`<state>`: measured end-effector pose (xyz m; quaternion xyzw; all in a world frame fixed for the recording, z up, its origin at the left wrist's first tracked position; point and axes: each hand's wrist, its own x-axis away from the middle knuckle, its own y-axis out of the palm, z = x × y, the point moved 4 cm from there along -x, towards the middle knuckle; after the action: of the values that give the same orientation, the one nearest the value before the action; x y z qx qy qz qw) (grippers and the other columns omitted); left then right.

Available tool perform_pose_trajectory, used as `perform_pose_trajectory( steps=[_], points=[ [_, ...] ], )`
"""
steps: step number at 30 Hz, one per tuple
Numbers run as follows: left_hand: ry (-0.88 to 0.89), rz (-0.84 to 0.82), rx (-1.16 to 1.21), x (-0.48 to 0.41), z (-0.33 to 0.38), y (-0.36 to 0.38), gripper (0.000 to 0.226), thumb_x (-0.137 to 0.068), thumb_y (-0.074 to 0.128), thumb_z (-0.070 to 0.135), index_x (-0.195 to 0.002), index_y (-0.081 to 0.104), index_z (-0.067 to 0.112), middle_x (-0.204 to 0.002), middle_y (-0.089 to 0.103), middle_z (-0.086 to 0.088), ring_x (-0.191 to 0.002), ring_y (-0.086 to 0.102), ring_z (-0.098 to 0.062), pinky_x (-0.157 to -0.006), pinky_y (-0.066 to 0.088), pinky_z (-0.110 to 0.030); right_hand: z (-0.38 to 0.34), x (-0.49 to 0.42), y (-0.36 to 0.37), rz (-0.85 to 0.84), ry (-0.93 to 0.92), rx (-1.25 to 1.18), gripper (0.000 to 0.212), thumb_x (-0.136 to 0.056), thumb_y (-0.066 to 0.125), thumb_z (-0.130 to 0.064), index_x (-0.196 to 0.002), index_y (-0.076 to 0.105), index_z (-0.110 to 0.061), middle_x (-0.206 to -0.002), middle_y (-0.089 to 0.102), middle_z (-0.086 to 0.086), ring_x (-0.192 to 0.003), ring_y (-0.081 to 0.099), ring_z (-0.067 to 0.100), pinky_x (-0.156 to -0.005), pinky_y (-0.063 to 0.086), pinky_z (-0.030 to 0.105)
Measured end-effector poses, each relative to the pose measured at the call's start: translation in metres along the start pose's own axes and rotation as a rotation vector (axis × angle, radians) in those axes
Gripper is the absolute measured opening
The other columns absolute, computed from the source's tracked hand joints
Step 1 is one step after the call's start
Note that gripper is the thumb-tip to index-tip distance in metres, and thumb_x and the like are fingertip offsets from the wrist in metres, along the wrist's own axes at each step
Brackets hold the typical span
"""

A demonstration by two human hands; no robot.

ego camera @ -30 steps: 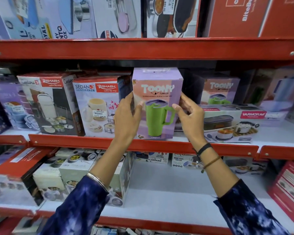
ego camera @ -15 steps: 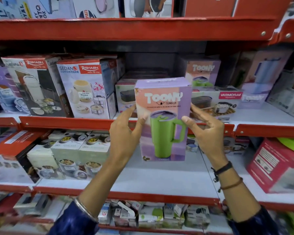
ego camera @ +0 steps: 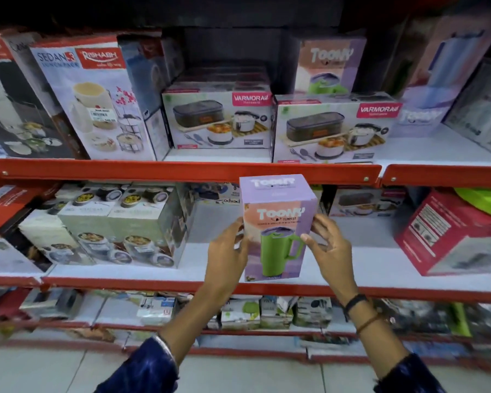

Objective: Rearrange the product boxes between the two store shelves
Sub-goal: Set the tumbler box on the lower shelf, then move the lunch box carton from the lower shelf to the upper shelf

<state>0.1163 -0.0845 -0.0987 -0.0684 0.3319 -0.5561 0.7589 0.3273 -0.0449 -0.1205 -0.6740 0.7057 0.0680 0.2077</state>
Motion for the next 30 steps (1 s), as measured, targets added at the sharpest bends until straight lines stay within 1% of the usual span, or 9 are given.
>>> perform_pose_trajectory(
  steps=[3, 6, 8, 12, 18, 22, 24, 27, 30],
  points=[
    [-0.04, -0.018, -0.028, 0.0, -0.02, 0.025, 0.037, -0.088, 0.054, -0.003, -0.124, 0.052, 0.002, -0.111, 0.068, -0.016, -0.099, 0.066, -0.028, -0.08, 0.053, -0.03, 0.029, 0.0, 0.006, 0.015, 0.061, 0.018, 0.044, -0.085, 0.064, -0.004, -0.124, 0.047, -0.018, -0.125, 0.057, 0.003, -0.116, 0.054, 0.009, -0.09, 0.05, 0.016],
    [-0.091, -0.021, -0.019, -0.004, -0.034, 0.043, 0.03, -0.087, 0.051, -0.006, -0.117, 0.052, -0.001, -0.11, 0.068, -0.016, -0.096, 0.066, -0.029, -0.072, 0.047, -0.016, 0.049, -0.004, 0.012, 0.06, 0.102, 0.006, 0.041, -0.086, 0.061, 0.001, -0.123, 0.048, -0.01, -0.124, 0.059, 0.008, -0.113, 0.054, 0.008, -0.092, 0.048, 0.018],
    [-0.116, -0.025, -0.01, -0.007, -0.041, 0.053, 0.029, -0.088, 0.05, -0.006, -0.116, 0.051, -0.001, -0.11, 0.068, -0.016, -0.094, 0.065, -0.028, -0.07, 0.045, -0.014, 0.059, -0.007, 0.017, 0.087, 0.12, -0.009, 0.041, -0.086, 0.06, 0.002, -0.123, 0.048, -0.011, -0.122, 0.059, 0.008, -0.113, 0.056, 0.01, -0.093, 0.047, 0.016],
    [-0.193, -0.061, -0.011, -0.016, -0.062, 0.067, 0.031, -0.087, 0.048, -0.008, -0.116, 0.052, 0.002, -0.11, 0.068, -0.015, -0.096, 0.065, -0.031, -0.077, 0.052, -0.031, 0.083, -0.011, 0.025, 0.091, 0.174, 0.006, 0.041, -0.086, 0.06, 0.001, -0.124, 0.047, -0.01, -0.121, 0.06, 0.007, -0.115, 0.057, 0.02, -0.095, 0.047, 0.019],
    [-0.234, -0.11, -0.058, -0.017, -0.081, 0.075, 0.03, -0.087, 0.048, -0.01, -0.116, 0.052, -0.001, -0.114, 0.066, -0.017, -0.104, 0.063, -0.03, -0.082, 0.045, -0.019, 0.103, -0.005, 0.032, 0.074, 0.232, 0.034, 0.039, -0.088, 0.061, -0.007, -0.122, 0.047, -0.019, -0.12, 0.059, 0.0, -0.116, 0.056, 0.019, -0.098, 0.048, 0.031],
    [-0.215, -0.133, -0.015, -0.013, -0.083, 0.073, 0.04, -0.086, 0.052, -0.003, -0.124, 0.044, 0.006, -0.125, 0.058, -0.012, -0.115, 0.056, -0.026, -0.093, 0.047, -0.03, 0.099, -0.003, 0.029, 0.049, 0.241, 0.06, 0.039, -0.088, 0.061, -0.01, -0.122, 0.046, -0.021, -0.12, 0.056, -0.001, -0.116, 0.054, 0.02, -0.101, 0.046, 0.039],
    [-0.148, -0.048, -0.067, -0.012, -0.074, 0.063, 0.047, -0.085, 0.056, 0.003, -0.128, 0.039, 0.011, -0.131, 0.05, -0.005, -0.118, 0.049, -0.017, -0.092, 0.044, -0.027, 0.088, -0.005, 0.022, 0.08, 0.191, 0.063, 0.04, -0.087, 0.062, -0.012, -0.123, 0.047, -0.023, -0.121, 0.057, -0.002, -0.116, 0.054, 0.019, -0.104, 0.044, 0.039],
    [0.118, 0.123, -0.132, -0.025, -0.037, 0.046, 0.033, -0.086, 0.054, 0.01, -0.118, 0.047, 0.012, -0.126, 0.054, -0.007, -0.116, 0.048, -0.014, -0.086, 0.044, -0.019, 0.053, -0.021, 0.002, 0.184, 0.055, 0.053, 0.034, -0.089, 0.06, -0.017, -0.122, 0.049, -0.022, -0.125, 0.057, -0.001, -0.117, 0.055, 0.018, -0.103, 0.045, 0.037],
    [0.309, 0.185, -0.061, -0.054, 0.011, 0.032, 0.025, -0.088, 0.05, 0.011, -0.113, 0.05, 0.006, -0.123, 0.054, -0.009, -0.116, 0.045, -0.009, -0.095, 0.036, -0.012, 0.0, -0.055, -0.027, 0.309, -0.106, 0.019, 0.031, -0.09, 0.057, -0.015, -0.12, 0.051, -0.019, -0.122, 0.059, -0.001, -0.114, 0.057, 0.014, -0.1, 0.047, 0.033]
  ],
)
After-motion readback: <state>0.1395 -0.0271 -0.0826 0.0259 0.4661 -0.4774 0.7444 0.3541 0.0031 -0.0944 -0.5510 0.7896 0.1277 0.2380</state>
